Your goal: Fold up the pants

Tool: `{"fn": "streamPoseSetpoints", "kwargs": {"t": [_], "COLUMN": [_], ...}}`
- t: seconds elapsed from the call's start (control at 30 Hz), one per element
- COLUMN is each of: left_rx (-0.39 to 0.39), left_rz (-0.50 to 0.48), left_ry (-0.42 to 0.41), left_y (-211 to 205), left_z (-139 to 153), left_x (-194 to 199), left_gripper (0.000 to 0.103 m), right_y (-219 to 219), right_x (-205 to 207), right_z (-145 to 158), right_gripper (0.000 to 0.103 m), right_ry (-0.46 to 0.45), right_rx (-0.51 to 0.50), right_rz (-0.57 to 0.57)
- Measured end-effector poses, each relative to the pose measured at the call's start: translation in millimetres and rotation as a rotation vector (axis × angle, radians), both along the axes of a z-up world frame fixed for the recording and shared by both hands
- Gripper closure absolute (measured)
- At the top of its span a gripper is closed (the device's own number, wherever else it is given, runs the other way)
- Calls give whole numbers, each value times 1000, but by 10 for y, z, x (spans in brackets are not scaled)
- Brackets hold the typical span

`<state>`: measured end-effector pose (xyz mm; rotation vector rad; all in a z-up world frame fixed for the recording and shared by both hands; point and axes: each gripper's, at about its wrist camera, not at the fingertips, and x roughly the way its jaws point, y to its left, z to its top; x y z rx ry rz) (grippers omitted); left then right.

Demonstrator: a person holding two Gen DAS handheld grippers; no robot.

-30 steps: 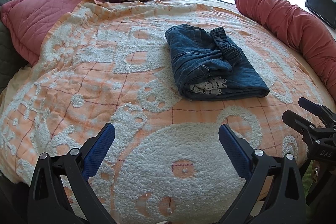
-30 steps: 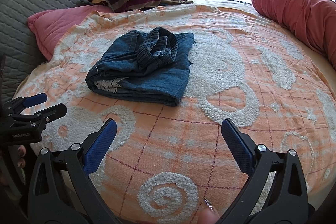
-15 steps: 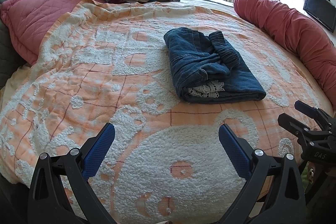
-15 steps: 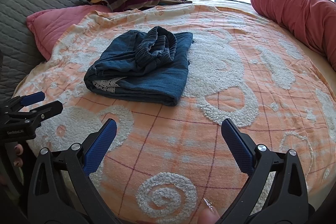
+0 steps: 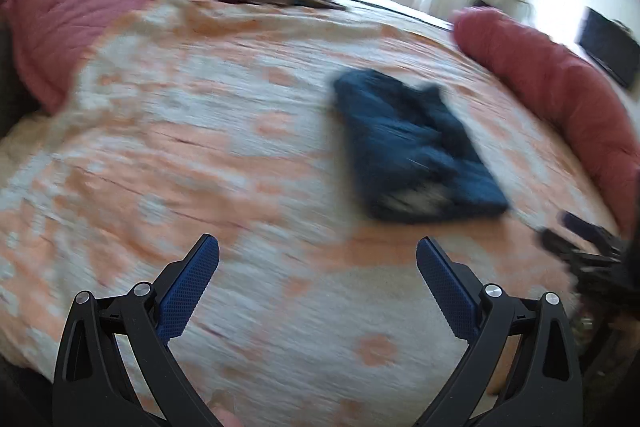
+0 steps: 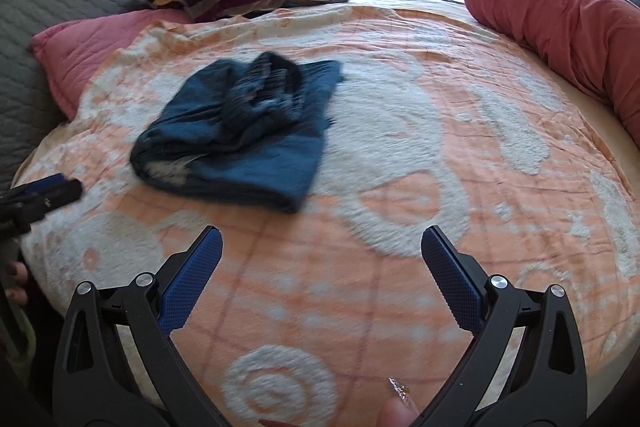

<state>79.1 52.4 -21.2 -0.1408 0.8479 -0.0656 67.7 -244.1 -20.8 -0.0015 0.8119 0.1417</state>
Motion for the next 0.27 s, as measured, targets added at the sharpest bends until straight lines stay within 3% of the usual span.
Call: {"fn": "streamPoseSetpoints", "kwargs": {"t": [0.07, 0.13, 0.27], "left_rx": [27, 4, 63], "left_rz": [91, 169, 367], "left_ry": [33, 75, 131], "left_y": [315, 677, 1380], "left_z": [-19, -48, -95], "left_x": [179, 369, 751], "left_gripper": [4, 4, 4], "right_y": [-205, -486, -1436], "right_x": [111, 249, 629], "right_z": [79, 165, 250], "right_gripper": [9, 9, 9], "right_ry": [-7, -3, 36], "right_rx": [-3, -19, -18], "right_rz": [-40, -89, -267]}}
